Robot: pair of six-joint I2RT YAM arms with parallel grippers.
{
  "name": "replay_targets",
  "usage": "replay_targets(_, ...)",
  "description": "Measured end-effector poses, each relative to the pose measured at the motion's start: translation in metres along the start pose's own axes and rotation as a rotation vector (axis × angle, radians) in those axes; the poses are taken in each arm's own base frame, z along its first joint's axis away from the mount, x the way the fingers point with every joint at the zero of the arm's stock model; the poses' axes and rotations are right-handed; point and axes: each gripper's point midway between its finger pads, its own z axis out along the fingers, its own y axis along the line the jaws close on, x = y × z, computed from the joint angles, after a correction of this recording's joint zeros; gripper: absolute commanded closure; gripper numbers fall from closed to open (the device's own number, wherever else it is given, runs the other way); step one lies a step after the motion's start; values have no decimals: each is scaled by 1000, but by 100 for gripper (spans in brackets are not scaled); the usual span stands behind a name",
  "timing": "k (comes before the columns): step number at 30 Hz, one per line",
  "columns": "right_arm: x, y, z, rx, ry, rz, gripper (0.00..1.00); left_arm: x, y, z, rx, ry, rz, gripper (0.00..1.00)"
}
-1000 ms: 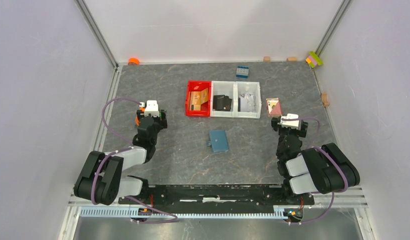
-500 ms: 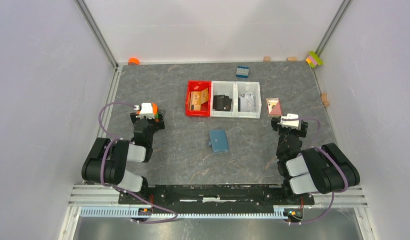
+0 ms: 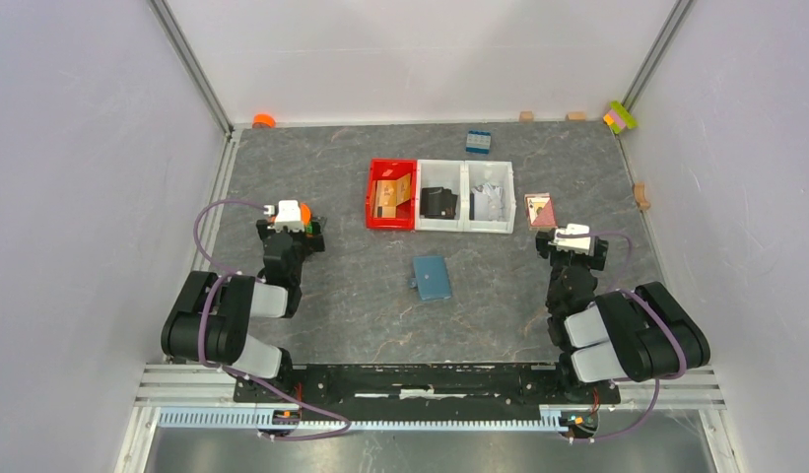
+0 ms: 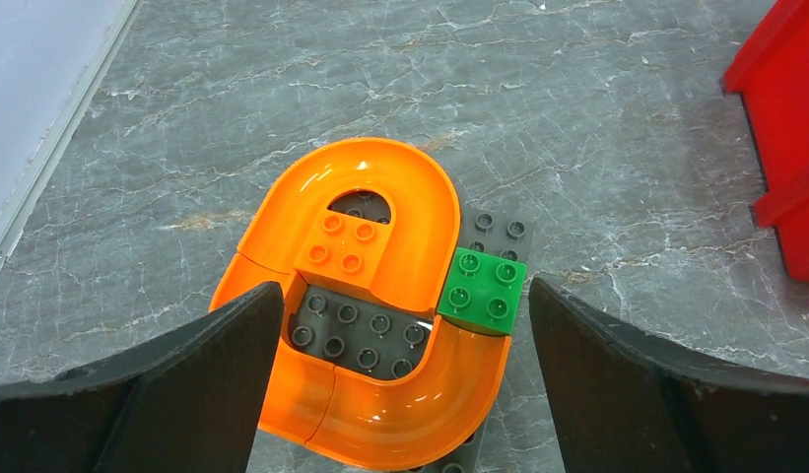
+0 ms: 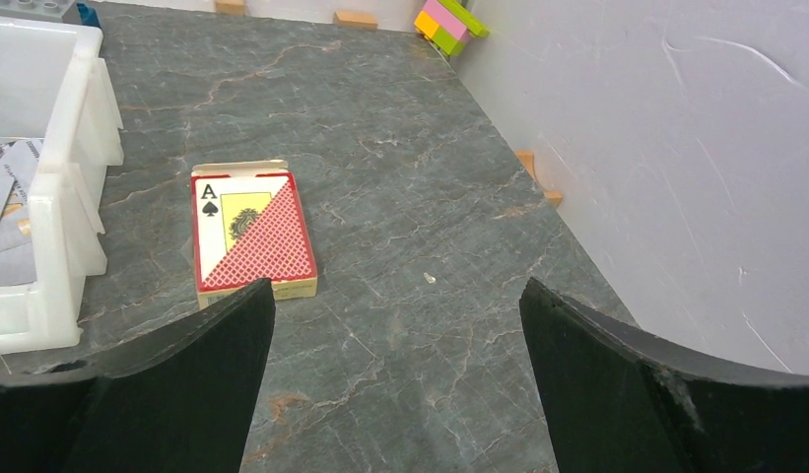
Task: Take the credit cards out of the card holder
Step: Reset both arms
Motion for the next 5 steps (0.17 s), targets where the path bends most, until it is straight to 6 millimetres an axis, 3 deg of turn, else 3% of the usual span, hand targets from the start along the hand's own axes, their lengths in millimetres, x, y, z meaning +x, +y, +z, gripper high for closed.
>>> replay_targets(5,0,0,1,-8,-2,2,2,-1,1,1,-5,-2,-1,0)
